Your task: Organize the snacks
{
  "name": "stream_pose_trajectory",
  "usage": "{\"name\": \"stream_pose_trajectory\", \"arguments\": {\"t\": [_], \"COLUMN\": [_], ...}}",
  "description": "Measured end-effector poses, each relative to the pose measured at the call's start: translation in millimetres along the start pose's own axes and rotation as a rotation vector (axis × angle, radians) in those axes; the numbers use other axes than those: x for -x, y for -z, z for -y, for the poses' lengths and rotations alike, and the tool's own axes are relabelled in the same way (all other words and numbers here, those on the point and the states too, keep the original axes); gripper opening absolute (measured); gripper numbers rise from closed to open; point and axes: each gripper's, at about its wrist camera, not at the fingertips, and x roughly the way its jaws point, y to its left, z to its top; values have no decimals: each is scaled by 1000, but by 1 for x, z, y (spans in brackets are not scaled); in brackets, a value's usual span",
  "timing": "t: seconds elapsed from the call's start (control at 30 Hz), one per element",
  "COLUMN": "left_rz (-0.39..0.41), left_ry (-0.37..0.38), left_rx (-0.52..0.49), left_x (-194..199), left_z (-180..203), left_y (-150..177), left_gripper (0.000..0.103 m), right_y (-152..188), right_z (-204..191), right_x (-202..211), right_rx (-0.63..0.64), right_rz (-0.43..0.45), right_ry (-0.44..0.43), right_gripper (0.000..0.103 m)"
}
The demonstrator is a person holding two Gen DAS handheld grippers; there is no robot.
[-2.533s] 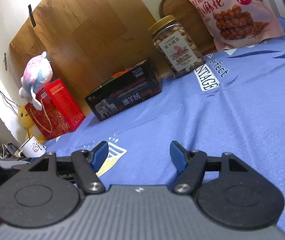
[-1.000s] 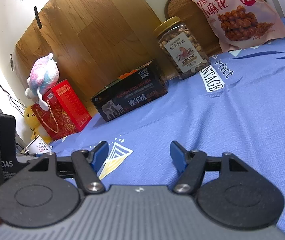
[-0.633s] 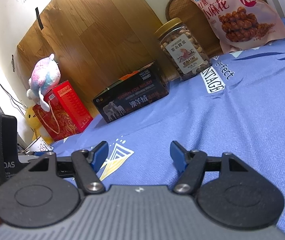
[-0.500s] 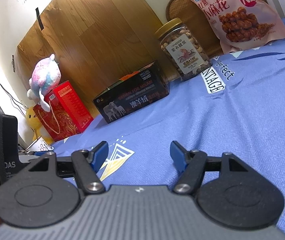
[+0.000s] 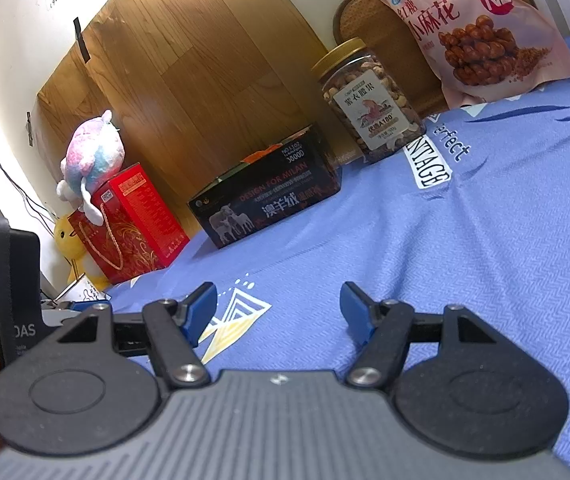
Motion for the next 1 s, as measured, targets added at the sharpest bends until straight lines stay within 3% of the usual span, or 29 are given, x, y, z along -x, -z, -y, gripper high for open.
{"name": "stream_pose_trajectory", "arguments": {"t": [0.67,0.8,1.0], "left_rz": [-9,-20,-23], "left_ry": [26,78,221], "left_rx": [2,26,81], "left_x": [-2,-3,1], "left_z": [0,-4,-11], "left_y": [0,-1,-3], "left_gripper": [103,103,103], "right_y": [-1,-1,-1], "right_z": [-1,-1,2], "right_x": [0,-1,-2], "right_rx": [3,6,-6], "right_rz": [-2,-6,-9], "right_ry": [-2,-3,-8], "right_gripper": [70,70,70]}}
